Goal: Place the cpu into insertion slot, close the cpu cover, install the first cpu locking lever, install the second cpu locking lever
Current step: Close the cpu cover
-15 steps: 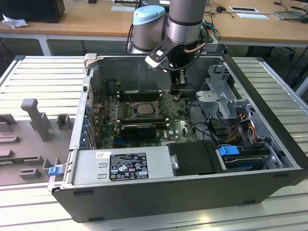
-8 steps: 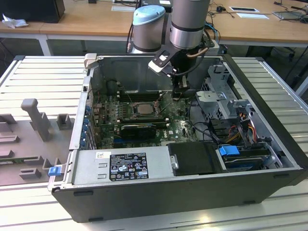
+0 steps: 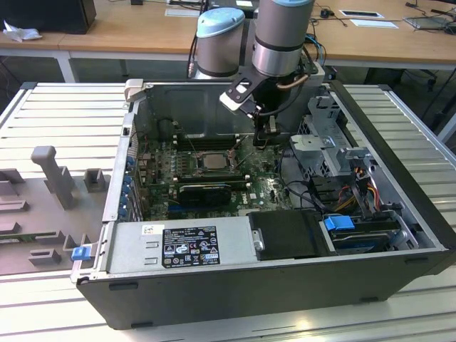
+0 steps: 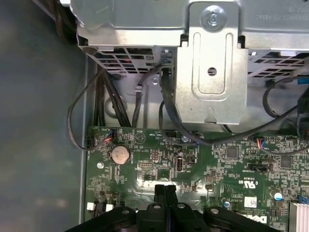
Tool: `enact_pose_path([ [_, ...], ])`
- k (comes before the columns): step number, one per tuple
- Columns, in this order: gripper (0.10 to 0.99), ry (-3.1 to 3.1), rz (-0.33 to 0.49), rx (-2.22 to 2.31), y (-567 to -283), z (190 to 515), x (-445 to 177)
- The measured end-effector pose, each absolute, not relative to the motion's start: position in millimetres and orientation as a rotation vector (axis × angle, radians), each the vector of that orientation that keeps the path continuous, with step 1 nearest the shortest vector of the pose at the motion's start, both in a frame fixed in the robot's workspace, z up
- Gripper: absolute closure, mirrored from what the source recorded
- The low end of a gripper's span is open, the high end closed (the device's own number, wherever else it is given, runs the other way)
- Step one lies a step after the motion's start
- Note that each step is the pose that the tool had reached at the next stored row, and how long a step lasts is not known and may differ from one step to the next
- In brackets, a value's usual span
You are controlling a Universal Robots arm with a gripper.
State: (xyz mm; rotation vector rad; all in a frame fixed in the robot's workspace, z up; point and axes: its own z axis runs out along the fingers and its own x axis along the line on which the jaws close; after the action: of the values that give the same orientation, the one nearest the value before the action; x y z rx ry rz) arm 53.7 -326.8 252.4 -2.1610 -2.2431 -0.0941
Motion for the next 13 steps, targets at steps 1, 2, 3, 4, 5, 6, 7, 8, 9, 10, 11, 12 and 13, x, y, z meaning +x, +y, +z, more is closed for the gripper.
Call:
enact_pose_path([
  [1, 0.98, -2.243, -0.094, -2.161, -327.0, 252.4, 52.8],
  [2, 0.98, -2.243, -0.094, -2.161, -327.1, 252.4, 52.0],
  [3, 0.98, -2.243, -0.094, -2.161, -327.2, 252.4, 51.3],
  [4, 0.98, -2.243, -0.094, -2.161, -327.2, 252.5, 50.9],
  [5, 0.98, -2.244, -0.094, -2.161, -327.2, 252.5, 50.1],
  [6, 0.98, -2.243, -0.094, -2.161, -327.2, 252.4, 49.2],
  [7, 0.98, -2.244, -0.094, -2.161, -327.2, 252.5, 48.8],
  [8, 0.98, -2.244, -0.094, -2.161, -327.2, 252.4, 48.3],
  [9, 0.98, -2.244, -0.094, -2.161, -327.2, 252.4, 47.7],
  [10, 0.98, -2.244, -0.094, -2.161, -327.2, 252.5, 47.4],
  [11, 0.98, -2.244, -0.094, -2.161, -327.1, 252.4, 46.9],
  [12, 0.98, -2.244, -0.094, -2.161, -327.2, 252.4, 46.0],
  [13, 0.98, -2.243, -0.094, -2.161, -327.1, 252.4, 45.0],
])
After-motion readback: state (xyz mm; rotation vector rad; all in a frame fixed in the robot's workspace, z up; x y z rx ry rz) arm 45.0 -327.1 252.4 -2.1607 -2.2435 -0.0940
